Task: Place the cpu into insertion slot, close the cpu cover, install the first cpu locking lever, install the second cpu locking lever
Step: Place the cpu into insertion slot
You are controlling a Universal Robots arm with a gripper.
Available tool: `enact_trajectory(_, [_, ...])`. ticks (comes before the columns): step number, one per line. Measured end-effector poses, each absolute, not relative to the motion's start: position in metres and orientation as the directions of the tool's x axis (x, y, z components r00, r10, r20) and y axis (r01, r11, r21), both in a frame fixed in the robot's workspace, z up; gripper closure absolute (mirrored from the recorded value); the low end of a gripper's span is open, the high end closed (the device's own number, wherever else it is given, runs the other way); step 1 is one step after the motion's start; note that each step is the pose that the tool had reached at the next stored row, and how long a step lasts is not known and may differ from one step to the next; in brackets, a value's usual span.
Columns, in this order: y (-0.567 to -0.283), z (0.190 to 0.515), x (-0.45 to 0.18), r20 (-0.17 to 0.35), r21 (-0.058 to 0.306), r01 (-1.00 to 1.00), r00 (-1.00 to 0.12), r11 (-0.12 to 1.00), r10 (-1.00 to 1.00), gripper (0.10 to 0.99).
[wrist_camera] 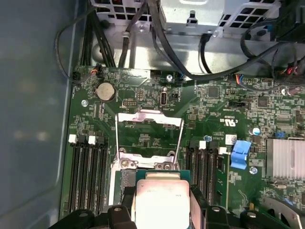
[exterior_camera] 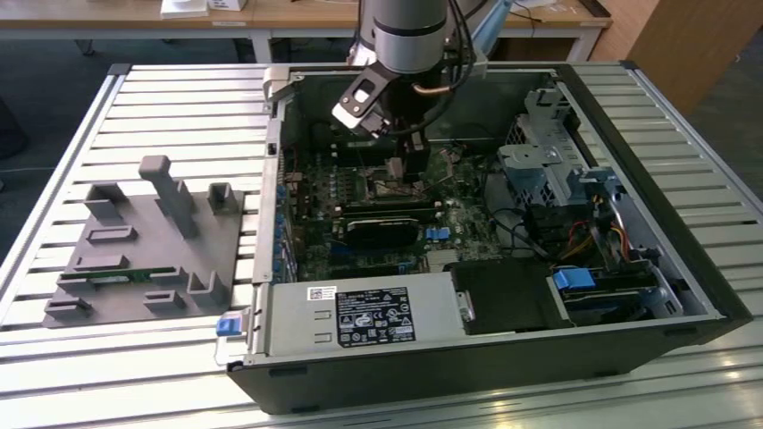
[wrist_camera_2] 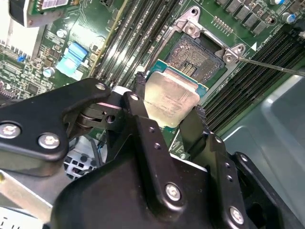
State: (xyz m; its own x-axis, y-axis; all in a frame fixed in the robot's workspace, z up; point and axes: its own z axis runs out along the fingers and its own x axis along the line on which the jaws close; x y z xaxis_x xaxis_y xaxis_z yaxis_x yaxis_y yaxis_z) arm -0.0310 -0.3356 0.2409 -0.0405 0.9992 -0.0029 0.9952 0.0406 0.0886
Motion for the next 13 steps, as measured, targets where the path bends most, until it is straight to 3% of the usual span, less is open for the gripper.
enact_trajectory(13, [-0.329, 0.230, -0.036, -0.003, 0.089, 0.996, -0.024, 0.024, 1.000, 0.549])
